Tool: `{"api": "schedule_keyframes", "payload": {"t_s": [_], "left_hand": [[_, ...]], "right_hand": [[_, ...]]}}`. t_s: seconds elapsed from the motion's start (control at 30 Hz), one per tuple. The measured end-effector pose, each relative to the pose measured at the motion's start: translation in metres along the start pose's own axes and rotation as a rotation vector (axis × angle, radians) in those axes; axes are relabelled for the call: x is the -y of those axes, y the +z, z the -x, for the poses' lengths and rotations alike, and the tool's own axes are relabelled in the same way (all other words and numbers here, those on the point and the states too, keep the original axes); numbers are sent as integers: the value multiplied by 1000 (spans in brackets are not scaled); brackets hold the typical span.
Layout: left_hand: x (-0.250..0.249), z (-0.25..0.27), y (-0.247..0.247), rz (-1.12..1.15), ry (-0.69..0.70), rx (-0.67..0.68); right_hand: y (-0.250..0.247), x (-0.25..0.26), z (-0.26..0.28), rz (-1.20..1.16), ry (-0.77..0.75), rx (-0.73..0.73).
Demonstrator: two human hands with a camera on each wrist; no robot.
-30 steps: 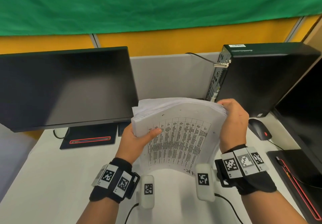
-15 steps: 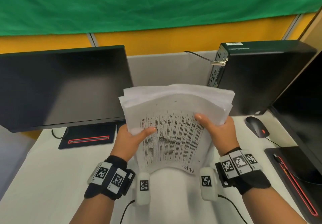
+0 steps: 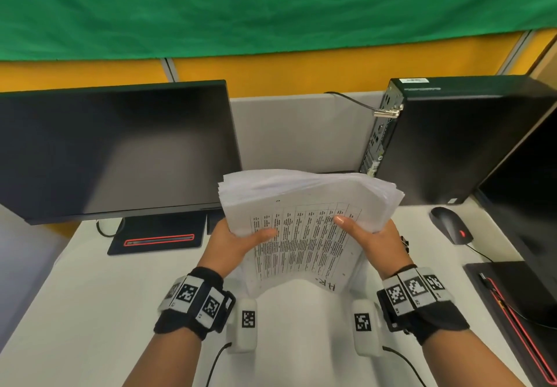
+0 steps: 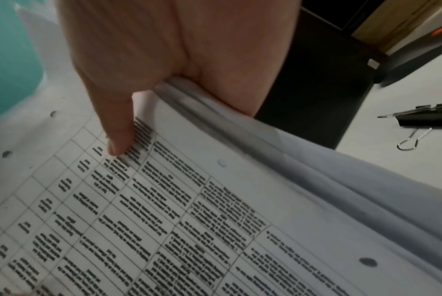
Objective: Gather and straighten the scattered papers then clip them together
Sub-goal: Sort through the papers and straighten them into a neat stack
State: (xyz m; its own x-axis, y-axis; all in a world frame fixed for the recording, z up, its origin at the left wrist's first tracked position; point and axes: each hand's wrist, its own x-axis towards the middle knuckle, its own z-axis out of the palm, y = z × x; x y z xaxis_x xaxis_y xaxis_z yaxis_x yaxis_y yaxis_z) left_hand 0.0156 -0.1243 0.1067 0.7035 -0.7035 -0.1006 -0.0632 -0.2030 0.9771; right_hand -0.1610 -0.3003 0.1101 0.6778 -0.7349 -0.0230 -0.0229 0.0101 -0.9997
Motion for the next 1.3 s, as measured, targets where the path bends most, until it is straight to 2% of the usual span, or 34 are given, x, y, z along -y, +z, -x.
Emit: {"api": "schedule_keyframes", "payload": {"t_s": [0.07, 0.2, 0.3, 0.4, 0.53, 0.73, 0.8, 0.87, 0.93, 1.0, 1.07, 1.13, 1.2, 1.3], "left_hand": [[-14, 2, -3, 43, 86, -24], [-61, 8, 0, 223, 236, -192], [-81, 4, 9, 273, 217, -356], [-84, -2, 13, 304, 149, -438], [-83, -8, 12, 369, 121, -440], [-81, -9, 6, 339, 152, -472], [-78, -7, 1, 377, 175, -428], [-70, -3, -2, 356, 223, -298], [-54, 4, -3, 220, 247, -138], [-30, 11, -1, 36, 196, -40], [-7, 11, 2, -99, 74, -30], [3, 7, 7, -115, 5, -25], [2, 2, 12, -58, -22, -40], [-8, -6, 13, 7, 29, -56]], "right_hand": [[0, 0, -1, 3, 0, -19], [3, 0, 3, 16, -13, 14], [3, 1, 5, 11, -14, 27], [2, 1, 7, 4, -12, 28], [2, 0, 7, 10, -13, 49], [3, 3, 7, 29, -29, 92], [3, 4, 7, 34, -31, 97], [1, 3, 6, 24, -29, 87], [-1, 3, 5, -1, -21, 64], [-4, 4, 5, -29, -6, 68], [-5, 4, 5, -32, 5, 101], [-3, 5, 5, -17, 12, 114], [1, 6, 4, -40, 28, 76], [2, 13, 3, -135, 13, 16]]}}
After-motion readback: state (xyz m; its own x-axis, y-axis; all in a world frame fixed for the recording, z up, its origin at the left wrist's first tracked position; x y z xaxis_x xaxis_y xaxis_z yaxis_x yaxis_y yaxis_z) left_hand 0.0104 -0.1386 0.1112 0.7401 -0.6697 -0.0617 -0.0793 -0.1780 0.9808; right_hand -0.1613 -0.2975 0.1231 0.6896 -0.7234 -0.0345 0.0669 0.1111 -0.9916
